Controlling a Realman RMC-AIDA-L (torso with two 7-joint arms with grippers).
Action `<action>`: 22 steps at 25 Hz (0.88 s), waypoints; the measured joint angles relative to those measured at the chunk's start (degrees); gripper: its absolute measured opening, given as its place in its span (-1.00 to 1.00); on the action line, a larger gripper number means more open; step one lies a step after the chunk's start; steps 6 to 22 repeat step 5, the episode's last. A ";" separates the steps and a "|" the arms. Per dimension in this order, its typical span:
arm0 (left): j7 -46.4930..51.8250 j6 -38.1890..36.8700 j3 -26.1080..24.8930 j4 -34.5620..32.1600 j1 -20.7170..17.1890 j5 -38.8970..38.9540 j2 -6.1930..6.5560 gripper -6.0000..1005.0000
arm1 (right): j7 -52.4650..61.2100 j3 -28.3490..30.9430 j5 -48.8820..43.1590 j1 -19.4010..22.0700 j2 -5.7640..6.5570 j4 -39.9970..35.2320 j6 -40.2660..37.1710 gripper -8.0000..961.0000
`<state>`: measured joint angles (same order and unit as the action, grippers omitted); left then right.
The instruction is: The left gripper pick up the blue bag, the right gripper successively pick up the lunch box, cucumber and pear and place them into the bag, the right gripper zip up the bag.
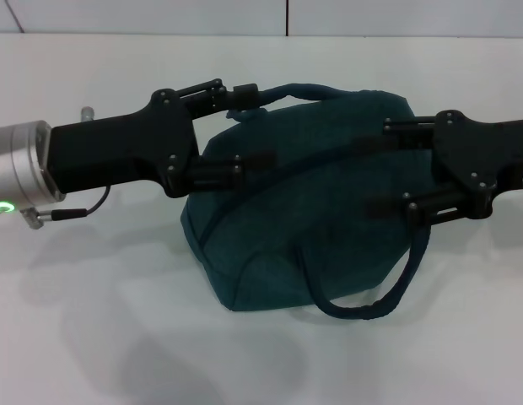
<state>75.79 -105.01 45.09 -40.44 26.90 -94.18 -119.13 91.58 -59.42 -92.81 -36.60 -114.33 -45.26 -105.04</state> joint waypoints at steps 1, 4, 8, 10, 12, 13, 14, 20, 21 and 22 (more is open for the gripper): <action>0.02 0.00 0.00 0.00 0.00 -0.01 0.00 0.70 | -0.02 0.00 0.00 0.01 0.00 0.00 0.00 0.75; 0.09 -0.01 0.00 0.01 0.05 -0.03 0.02 0.70 | -0.31 0.01 0.00 0.11 0.00 0.00 0.01 0.75; 0.10 -0.01 0.00 0.01 0.06 -0.04 0.03 0.70 | -0.37 0.01 0.00 0.12 -0.01 0.00 0.01 0.75; 0.10 -0.01 0.00 0.01 0.06 -0.04 0.03 0.70 | -0.37 0.01 0.00 0.12 -0.01 0.00 0.01 0.75; 0.10 -0.01 0.00 0.01 0.06 -0.04 0.03 0.70 | -0.37 0.01 0.00 0.12 -0.01 0.00 0.01 0.75; 0.10 -0.01 0.00 0.01 0.06 -0.04 0.03 0.70 | -0.37 0.01 0.00 0.12 -0.01 0.00 0.01 0.75; 0.10 -0.01 0.00 0.01 0.06 -0.04 0.03 0.70 | -0.37 0.01 0.00 0.12 -0.01 0.00 0.01 0.75; 0.10 -0.01 0.00 0.01 0.06 -0.04 0.03 0.70 | -0.37 0.01 0.00 0.12 -0.01 0.00 0.01 0.75; 0.10 -0.01 0.00 0.01 0.06 -0.04 0.03 0.70 | -0.37 0.01 0.00 0.12 -0.01 0.00 0.01 0.75; 0.10 -0.01 0.00 0.01 0.06 -0.04 0.03 0.70 | -0.37 0.01 0.00 0.12 -0.01 0.00 0.01 0.75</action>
